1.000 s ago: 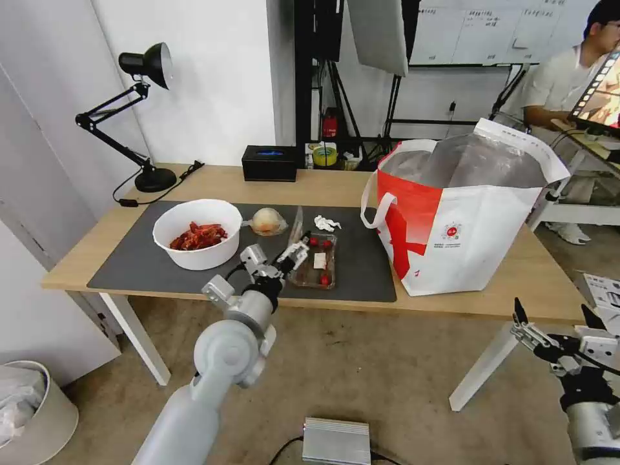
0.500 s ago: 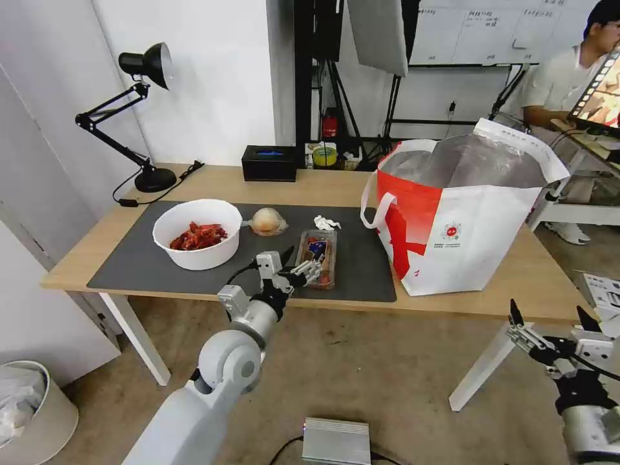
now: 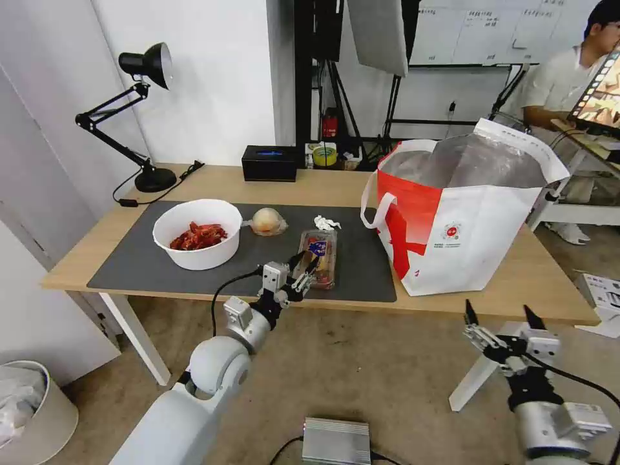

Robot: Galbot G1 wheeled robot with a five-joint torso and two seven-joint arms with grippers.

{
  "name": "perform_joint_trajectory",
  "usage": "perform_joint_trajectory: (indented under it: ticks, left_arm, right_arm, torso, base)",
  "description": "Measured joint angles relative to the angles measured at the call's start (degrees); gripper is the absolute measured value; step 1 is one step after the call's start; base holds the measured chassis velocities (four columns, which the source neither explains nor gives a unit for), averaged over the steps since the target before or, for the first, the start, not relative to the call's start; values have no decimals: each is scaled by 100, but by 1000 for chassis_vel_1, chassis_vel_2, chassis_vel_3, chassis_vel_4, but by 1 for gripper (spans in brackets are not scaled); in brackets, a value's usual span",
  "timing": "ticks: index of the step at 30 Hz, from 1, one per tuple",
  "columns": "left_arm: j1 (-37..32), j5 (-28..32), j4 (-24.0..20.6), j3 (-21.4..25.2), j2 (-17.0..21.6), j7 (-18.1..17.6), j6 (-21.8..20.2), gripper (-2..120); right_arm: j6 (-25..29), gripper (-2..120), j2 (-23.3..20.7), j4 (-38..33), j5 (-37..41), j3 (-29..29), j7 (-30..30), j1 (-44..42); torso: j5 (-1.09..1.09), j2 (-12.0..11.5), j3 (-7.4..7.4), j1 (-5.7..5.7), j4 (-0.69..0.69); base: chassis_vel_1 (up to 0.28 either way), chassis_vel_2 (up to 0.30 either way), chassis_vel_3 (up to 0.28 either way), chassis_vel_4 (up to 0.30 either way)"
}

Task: Pick up the trash from the table and place it into the takeout bag.

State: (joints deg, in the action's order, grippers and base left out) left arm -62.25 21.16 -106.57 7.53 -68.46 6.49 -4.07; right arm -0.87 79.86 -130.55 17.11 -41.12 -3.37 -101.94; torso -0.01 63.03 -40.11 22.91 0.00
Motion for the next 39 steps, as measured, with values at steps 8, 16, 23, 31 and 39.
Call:
perform_joint_trajectory:
  ticks: [8, 16, 23, 31, 39]
  left_arm:
    - [-11, -159, 13, 10, 108, 121, 65, 0]
    - [-9, -158, 17, -3, 197, 138, 101, 0]
    - [73, -147, 175, -111, 240, 131, 123, 0]
    - [136, -139, 371, -291, 223, 124, 139, 0]
    - [153, -170, 462, -326, 201, 117, 212, 0]
  right_arm:
    - [-282, 100, -195, 1, 881, 519, -150, 265]
    - [-453, 100, -343, 144, 1439, 964, -304, 701]
    - [-601, 100, -654, 370, 2161, 1505, -608, 1374]
    - [-728, 100, -804, 696, 2713, 1862, -641, 1876]
    - [-938, 100, -874, 1154, 3589, 2108, -691, 2675]
  torso:
    - [1, 0, 0, 0, 0]
    - [1, 0, 0, 0, 0]
    - [1, 0, 0, 1, 0]
    - [1, 0, 0, 0, 0]
    - [1, 0, 0, 1, 0]
  base:
    - [0, 0, 0, 0]
    - [0, 0, 0, 0]
    - [0, 0, 0, 0]
    - [0, 0, 0, 0]
    - [0, 0, 0, 0]
